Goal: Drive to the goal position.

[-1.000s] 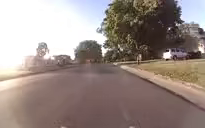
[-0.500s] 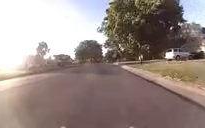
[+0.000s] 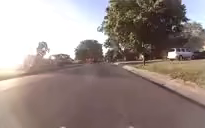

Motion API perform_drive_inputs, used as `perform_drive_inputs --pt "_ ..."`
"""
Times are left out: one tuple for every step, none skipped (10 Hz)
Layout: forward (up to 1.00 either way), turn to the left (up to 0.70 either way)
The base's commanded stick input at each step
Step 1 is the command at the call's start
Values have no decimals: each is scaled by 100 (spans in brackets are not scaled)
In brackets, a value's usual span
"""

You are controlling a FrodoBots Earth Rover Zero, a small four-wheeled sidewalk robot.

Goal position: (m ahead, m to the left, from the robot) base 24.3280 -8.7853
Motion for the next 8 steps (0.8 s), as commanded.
perform_drive_inputs --pt "100 3" --pt "100 3" --pt "100 3" --pt "100 3" --pt "100 3" --pt "100 3" --pt "100 3" --pt "100 3"
